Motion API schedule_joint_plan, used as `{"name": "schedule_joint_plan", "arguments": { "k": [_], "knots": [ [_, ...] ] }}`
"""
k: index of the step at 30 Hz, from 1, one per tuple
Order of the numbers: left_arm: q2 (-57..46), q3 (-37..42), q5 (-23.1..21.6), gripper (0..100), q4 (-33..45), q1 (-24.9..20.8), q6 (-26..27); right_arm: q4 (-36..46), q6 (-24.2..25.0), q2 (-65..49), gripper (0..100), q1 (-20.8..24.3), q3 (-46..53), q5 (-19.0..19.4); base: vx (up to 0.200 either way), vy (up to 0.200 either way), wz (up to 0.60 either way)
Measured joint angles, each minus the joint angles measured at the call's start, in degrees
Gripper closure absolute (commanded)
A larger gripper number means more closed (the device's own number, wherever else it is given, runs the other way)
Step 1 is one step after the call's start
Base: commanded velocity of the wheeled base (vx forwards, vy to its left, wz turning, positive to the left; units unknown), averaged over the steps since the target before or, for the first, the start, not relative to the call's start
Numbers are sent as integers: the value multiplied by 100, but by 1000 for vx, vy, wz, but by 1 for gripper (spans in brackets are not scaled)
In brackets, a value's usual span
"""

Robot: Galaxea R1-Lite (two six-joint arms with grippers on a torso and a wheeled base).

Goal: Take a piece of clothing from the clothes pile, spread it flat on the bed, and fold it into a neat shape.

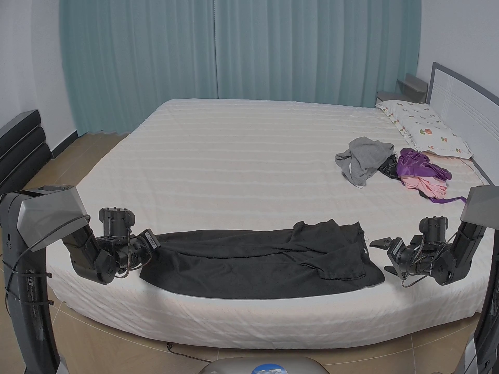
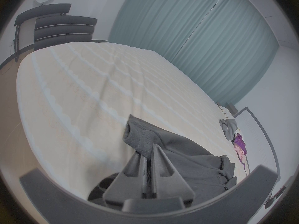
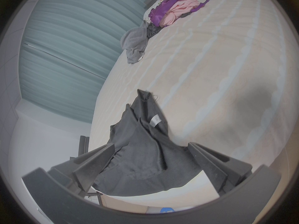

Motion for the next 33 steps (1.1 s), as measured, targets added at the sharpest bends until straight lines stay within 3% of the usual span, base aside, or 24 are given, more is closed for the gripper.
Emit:
{"name": "schedule_joint_plan", "arguments": {
  "k": [11,33],
  "knots": [
    [-367,20,88,100,129,-362,7,0,6,0,0,0,11,-9,0,-200,0],
    [-730,-1442,678,100,2277,-1517,2,4,0,2,0,6,9,-4,0,-200,0]
  ]
}}
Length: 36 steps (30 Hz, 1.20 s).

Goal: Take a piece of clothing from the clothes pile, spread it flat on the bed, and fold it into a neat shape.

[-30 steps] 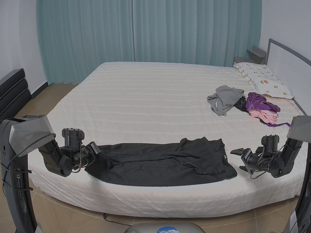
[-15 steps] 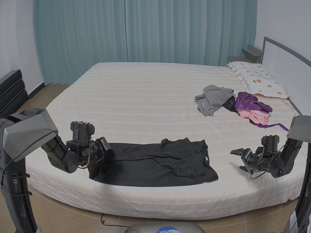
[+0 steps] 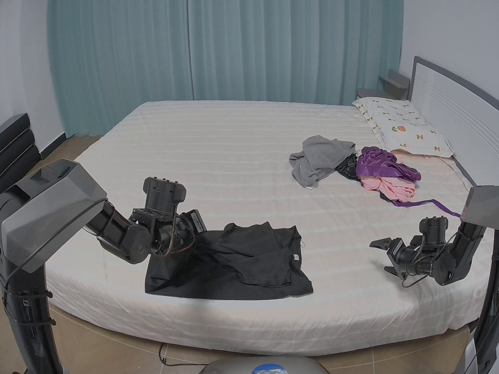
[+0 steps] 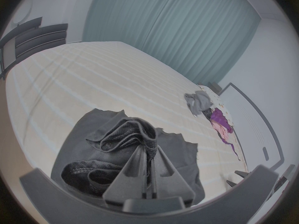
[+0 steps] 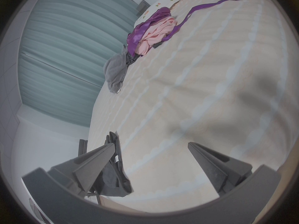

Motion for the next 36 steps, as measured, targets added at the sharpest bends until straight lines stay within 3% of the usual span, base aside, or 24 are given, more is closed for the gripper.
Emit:
{"name": "schedule_joint_plan", "arguments": {
  "k": [11,21,22,36],
  "knots": [
    [167,-606,174,100,406,-466,0,0,-2,0,0,4,0,-2,0,-200,0],
    [614,-959,569,100,424,-756,-82,0,-9,7,0,0,2,-5,0,0,0],
    [647,-984,588,0,424,-778,-165,-2,-9,7,0,0,2,-5,0,0,0],
    [691,-956,638,0,492,-902,-813,0,-29,9,0,4,28,-5,0,0,0]
  ]
}}
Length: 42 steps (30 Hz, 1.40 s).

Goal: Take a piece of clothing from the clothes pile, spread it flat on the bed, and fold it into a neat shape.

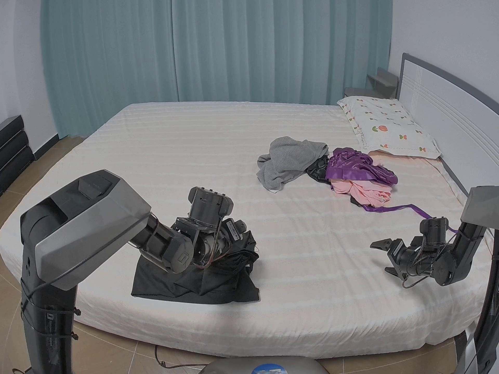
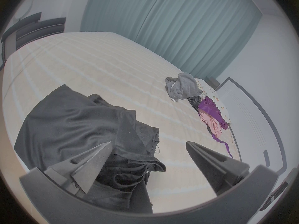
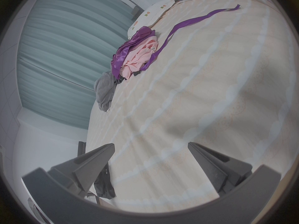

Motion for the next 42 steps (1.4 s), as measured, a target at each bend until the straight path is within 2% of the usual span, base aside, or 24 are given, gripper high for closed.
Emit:
{"name": "schedule_joint_plan", "arguments": {
  "k": [11,17,23,29,34,37,42],
  "knots": [
    [-480,844,-118,0,-196,347,-638,-17,0,0,0,22,20,0,0,0,0],
    [-667,1286,-479,0,-367,660,-1053,-26,9,0,0,33,17,-2,0,0,0],
    [-824,1640,-848,0,-413,1023,-1407,-28,-2,5,0,38,16,-5,0,200,0],
    [-1042,2057,-1428,0,-528,1362,-1626,-24,-22,33,0,107,-13,-82,0,200,0],
    [-1178,2389,-2104,0,-851,1735,-1790,5,-26,-67,0,569,-11,-244,0,200,0],
    [-1208,2527,-2287,0,-981,1894,-1818,44,-50,-149,0,979,-26,-438,0,200,0],
    [-1221,2669,-2392,0,-1067,2037,-1813,521,-226,-216,0,1663,-315,-1011,0,200,0]
  ]
}}
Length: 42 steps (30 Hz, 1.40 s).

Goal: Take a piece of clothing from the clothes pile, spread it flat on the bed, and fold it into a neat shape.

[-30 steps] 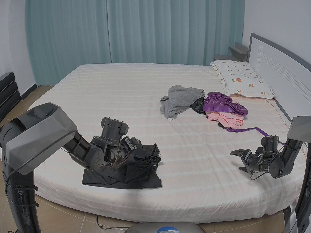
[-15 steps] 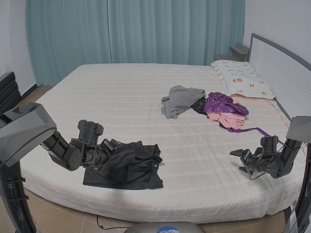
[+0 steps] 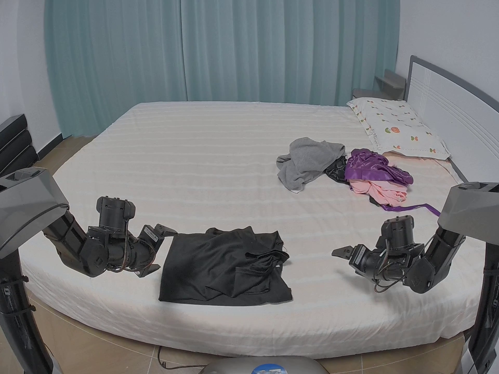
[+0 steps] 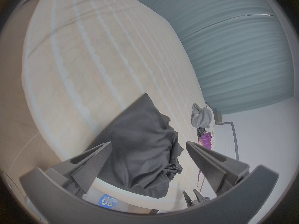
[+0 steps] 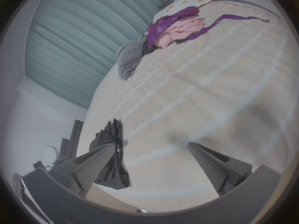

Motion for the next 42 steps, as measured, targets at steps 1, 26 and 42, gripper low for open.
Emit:
{"name": "schedule_joint_plan", "arguments": {
  "k": [1,26,42],
  "knots": [
    [0,16,-13,0,-6,15,1,101,-43,2,0,105,-77,-90,0,200,0],
    [194,423,39,0,-644,-16,77,1987,-1313,595,0,1552,-1753,-1493,0,104,0],
    [205,424,39,0,-644,-18,77,2781,-1773,631,0,1409,-1957,-2287,0,0,0]
  ]
}}
